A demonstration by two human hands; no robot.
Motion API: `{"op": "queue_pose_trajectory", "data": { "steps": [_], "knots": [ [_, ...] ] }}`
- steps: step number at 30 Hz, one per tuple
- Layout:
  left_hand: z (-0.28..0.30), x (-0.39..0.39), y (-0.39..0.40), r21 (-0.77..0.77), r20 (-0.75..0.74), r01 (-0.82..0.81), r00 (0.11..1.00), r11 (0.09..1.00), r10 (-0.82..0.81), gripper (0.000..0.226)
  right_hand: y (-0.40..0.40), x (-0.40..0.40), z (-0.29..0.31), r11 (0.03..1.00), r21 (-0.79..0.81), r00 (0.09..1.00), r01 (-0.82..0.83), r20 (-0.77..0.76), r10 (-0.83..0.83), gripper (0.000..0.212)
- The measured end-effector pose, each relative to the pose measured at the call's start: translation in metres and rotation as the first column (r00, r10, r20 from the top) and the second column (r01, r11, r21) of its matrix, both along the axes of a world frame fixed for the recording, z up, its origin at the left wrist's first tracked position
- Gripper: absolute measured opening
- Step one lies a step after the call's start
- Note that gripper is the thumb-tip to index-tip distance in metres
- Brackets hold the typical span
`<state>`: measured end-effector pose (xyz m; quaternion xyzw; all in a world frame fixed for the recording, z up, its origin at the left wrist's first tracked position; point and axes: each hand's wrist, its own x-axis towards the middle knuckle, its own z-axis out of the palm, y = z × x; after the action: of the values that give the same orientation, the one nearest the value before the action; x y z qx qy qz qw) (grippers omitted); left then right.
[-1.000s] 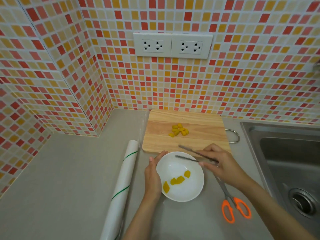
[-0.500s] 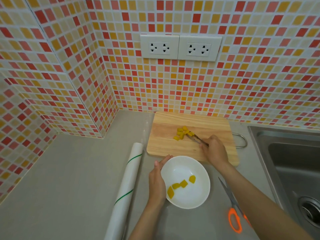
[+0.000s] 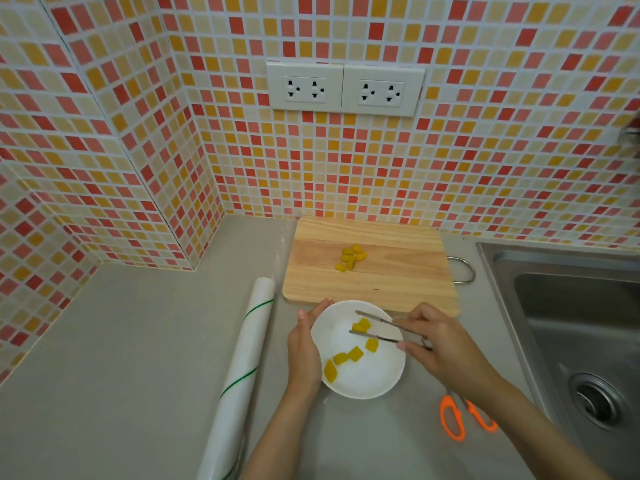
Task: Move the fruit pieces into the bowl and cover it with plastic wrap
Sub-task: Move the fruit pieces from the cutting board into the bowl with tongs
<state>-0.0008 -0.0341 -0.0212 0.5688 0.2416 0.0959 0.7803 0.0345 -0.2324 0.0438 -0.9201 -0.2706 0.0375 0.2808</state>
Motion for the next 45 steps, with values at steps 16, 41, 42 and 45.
{"op": "queue_pose_trajectory", "data": {
  "steps": [16,41,42,45],
  "knots": [
    [0.005,-0.001,-0.001,-0.002,-0.025,-0.014,1.000,1.000,0.014,0.053,0.027,0.046,0.011,0.992,0.099,0.996,0.072,0.048,-0.077,0.035],
    [-0.003,0.001,0.001,-0.004,-0.010,-0.001,1.000,1.000,0.001,0.053,0.015,0.008,0.025,0.950,-0.177,0.903,-0.258,-0.393,0.172,0.044],
    [-0.003,0.000,0.001,-0.003,-0.009,0.001,1.000,1.000,-0.001,0.052,0.015,0.007,0.026,0.954,-0.165,0.898,-0.249,-0.410,0.163,0.045],
    [-0.003,0.001,0.000,-0.027,-0.011,0.006,1.000,1.000,-0.006,0.053,0.015,0.004,0.024,0.981,-0.098,0.873,-0.168,-0.477,0.102,0.044]
  ]
}}
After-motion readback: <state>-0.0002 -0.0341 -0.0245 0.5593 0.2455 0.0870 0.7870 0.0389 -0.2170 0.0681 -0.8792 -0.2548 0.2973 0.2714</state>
